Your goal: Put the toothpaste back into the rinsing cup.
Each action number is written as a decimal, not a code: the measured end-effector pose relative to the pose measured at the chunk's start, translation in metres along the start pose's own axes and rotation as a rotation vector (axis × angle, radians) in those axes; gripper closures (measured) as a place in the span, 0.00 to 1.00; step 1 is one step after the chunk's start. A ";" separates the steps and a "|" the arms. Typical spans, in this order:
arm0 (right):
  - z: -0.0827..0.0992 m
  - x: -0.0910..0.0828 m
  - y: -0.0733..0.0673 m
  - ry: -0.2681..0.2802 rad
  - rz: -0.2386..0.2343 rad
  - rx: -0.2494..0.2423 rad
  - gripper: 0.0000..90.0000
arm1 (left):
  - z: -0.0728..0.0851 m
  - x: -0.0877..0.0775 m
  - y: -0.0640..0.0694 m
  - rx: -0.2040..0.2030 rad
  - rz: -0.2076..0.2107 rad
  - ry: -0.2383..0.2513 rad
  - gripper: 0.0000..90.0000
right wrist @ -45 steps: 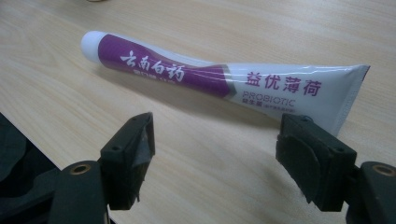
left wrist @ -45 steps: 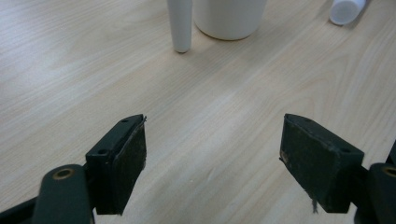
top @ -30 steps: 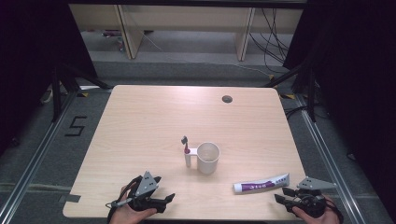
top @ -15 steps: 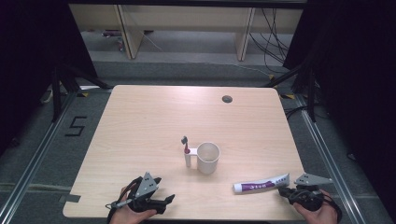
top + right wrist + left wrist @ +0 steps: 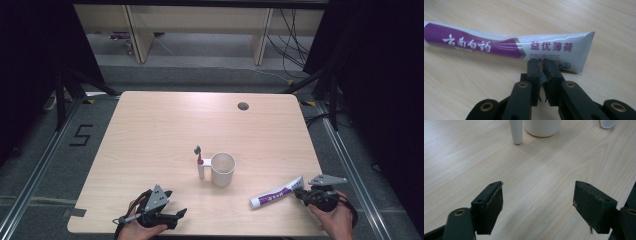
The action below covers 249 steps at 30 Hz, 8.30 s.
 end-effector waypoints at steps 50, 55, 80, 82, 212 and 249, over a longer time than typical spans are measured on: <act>-0.099 0.080 -0.037 -0.041 0.003 -0.055 0.83 | 0.000 -0.002 0.001 0.029 0.011 -0.010 0.27; -0.099 0.065 -0.037 -0.080 -0.007 -0.012 0.73 | 0.000 -0.002 0.001 0.027 0.013 -0.011 0.27; -0.092 0.059 -0.079 -0.207 -0.062 -0.021 0.39 | -0.001 -0.002 0.001 0.018 0.011 -0.009 0.27; -0.092 0.060 -0.079 -0.213 -0.056 -0.031 0.39 | 0.000 -0.003 0.002 0.023 0.012 -0.012 0.27; -0.200 0.007 -0.088 0.310 -0.275 -0.125 0.86 | 0.001 0.000 0.001 0.046 0.028 -0.027 0.28; -0.196 0.047 -0.163 0.392 -0.482 -0.149 0.86 | -0.001 0.000 0.003 0.029 0.033 -0.007 0.28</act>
Point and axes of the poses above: each handheld gripper's, and its own axes: x roughly forward along the jaws, z roughly out of its underside, y roughly to its right, the point moved 5 cm from there along x, roughly forward along the jaws, and after that the axes turned 7 degrees about x, right-handed, at the moved point
